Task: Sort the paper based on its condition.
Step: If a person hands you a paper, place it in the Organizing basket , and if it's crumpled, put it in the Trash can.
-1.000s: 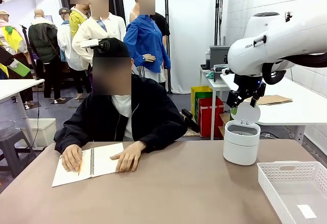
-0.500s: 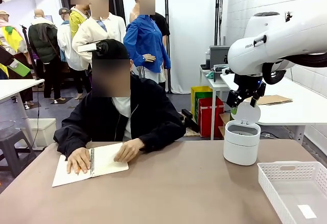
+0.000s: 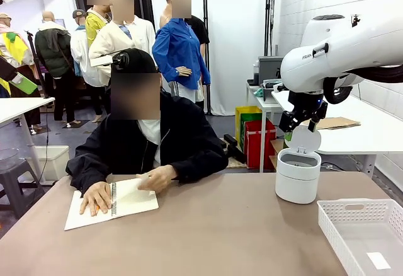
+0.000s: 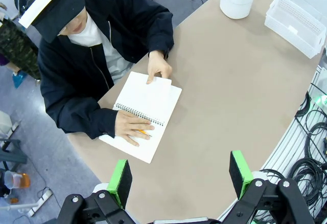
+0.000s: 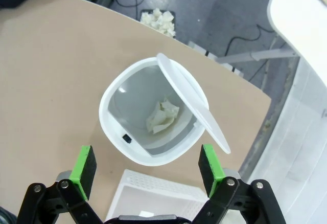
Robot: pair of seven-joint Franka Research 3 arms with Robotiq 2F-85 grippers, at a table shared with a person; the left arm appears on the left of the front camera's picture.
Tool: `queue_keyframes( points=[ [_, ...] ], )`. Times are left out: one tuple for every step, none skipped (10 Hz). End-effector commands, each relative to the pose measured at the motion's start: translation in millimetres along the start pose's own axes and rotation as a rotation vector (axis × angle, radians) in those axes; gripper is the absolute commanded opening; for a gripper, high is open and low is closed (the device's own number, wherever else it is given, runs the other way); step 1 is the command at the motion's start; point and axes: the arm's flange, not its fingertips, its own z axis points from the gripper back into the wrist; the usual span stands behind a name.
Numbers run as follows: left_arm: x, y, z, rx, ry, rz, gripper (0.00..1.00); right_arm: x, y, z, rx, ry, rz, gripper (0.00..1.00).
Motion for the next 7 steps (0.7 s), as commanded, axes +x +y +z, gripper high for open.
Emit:
queue_keyframes(
  points=[
    [0, 1, 1, 0.007, 0.003, 0.003, 1.00, -13, 24, 17, 0.053, -0.046, 0.060, 1.00],
    [0, 1, 1, 0.007, 0.003, 0.003, 1.00, -18, 42, 29, 0.074, -0.069, 0.124, 1.00],
    [0, 1, 1, 0.007, 0.003, 0.003, 1.00, -20, 56, 41, 0.094, -0.111, 0.196, 1.00],
    [0, 1, 1, 0.007, 0.003, 0.003, 1.00, -21, 67, 48, 0.109, -0.144, 0.246, 1.00],
    [0, 1, 1, 0.007, 0.003, 0.003, 1.00, -21, 78, 65, 0.176, -0.171, 0.315, 1.00],
    [0, 1, 1, 0.007, 0.003, 0.003, 1.00, -16, 89, 78, 0.257, -0.133, 0.328, 1.00],
    [0, 1, 1, 0.007, 0.003, 0.003, 1.00, -13, 101, 92, 0.306, -0.159, 0.351, 1.00]
  ],
)
